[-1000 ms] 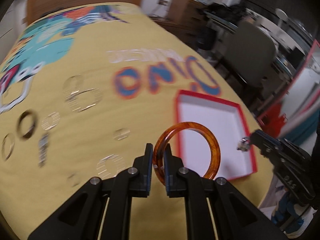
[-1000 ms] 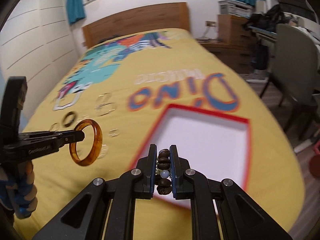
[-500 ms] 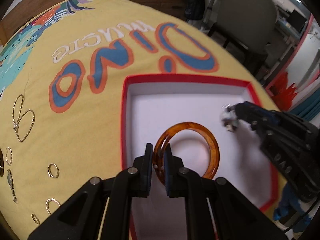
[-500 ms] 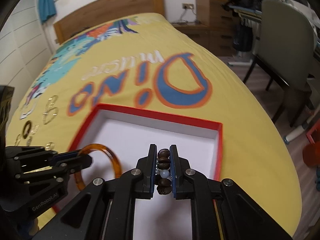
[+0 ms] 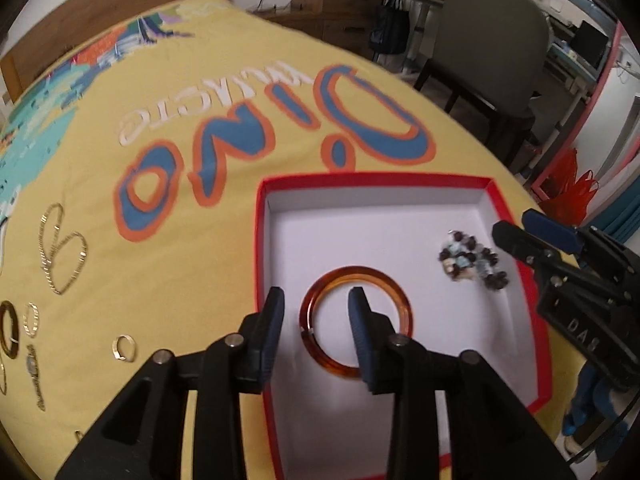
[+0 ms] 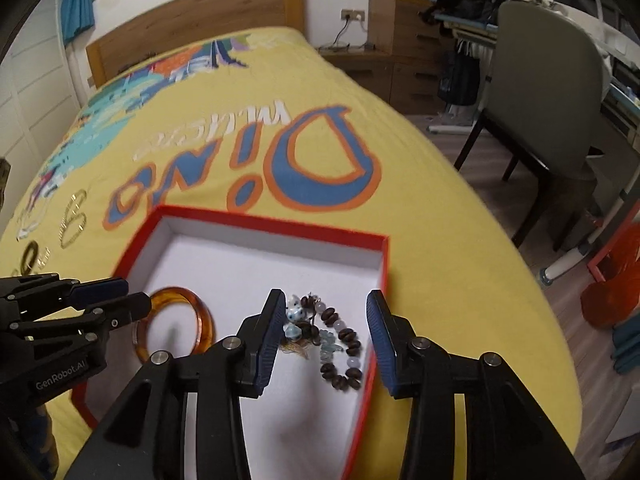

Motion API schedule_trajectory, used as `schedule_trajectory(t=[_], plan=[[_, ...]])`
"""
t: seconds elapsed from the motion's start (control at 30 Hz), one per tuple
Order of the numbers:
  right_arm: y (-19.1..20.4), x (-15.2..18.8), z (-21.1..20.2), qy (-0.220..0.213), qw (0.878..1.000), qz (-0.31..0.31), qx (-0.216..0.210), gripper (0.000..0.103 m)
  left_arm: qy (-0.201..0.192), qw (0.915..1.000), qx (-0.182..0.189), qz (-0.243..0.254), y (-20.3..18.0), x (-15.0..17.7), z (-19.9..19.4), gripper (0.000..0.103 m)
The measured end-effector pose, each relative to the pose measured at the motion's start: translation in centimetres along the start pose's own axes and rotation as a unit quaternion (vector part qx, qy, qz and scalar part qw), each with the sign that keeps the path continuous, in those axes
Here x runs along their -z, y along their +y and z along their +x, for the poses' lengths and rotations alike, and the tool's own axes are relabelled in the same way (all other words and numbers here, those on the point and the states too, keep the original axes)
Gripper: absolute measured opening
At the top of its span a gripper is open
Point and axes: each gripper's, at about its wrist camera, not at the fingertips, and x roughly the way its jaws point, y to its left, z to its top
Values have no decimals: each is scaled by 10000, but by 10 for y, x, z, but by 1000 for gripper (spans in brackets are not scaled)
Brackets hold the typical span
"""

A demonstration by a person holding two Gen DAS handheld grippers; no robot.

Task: Organize jewelry
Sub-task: 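Carry both into the red box and open both tools to release them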

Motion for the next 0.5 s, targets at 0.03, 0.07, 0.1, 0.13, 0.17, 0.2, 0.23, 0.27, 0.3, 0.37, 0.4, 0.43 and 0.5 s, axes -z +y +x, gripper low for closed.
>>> schedule_trajectory(t=[0.03, 0.07, 0.1, 0.13, 0.17, 0.2, 0.23, 0.27, 0.3, 0.37, 0.4, 0.43, 0.5], plan=[[-2, 0, -8, -59, 10000, 16, 24, 42, -49, 10000, 30, -27, 0, 2, -7, 32], [-4, 0, -16, -119, 9999, 28, 41, 42, -112, 9999, 87, -76, 1, 4, -15, 32], [-5, 0, -23, -162, 9999, 43, 42, 42, -188, 9997, 130, -103, 2, 7, -23, 32], [-7, 2, -32, -214, 9997, 69, 42, 42, -261, 9996, 106, -93, 4, 12, -33, 32], [-9, 4, -42, -266, 9996, 99, 44, 42, -286, 9995, 63, -67, 4, 15, -39, 32], [-10, 5, -48, -294, 9995, 115, 44, 42, -282, 9996, 30, -25, 6, 19, -46, 32], [-11, 8, -57, -332, 9994, 131, 44, 42, -276, 9996, 11, 3, 8, 23, -52, 32], [-10, 11, -64, -362, 9992, 145, 25, 42, -275, 9996, -14, 10, 12, 29, -59, 32], [-9, 14, -72, -392, 9991, 156, -16, 42, -275, 9996, -57, -24, 19, 37, -69, 32], [-4, 21, -87, -464, 9988, 125, -125, 42, -279, 9995, -71, -146, 33, 52, -82, 32], [1, 26, -96, -489, 9986, 98, -184, 42, -280, 9994, -60, -198, 42, 61, -89, 32], [6, 29, -102, -503, 9984, 82, -241, 42, -270, 9993, -98, -240, 50, 70, -95, 32], [19, 36, -114, -551, 9977, 24, -382, 42, -231, 9989, -198, -355, 72, 90, -105, 32]])
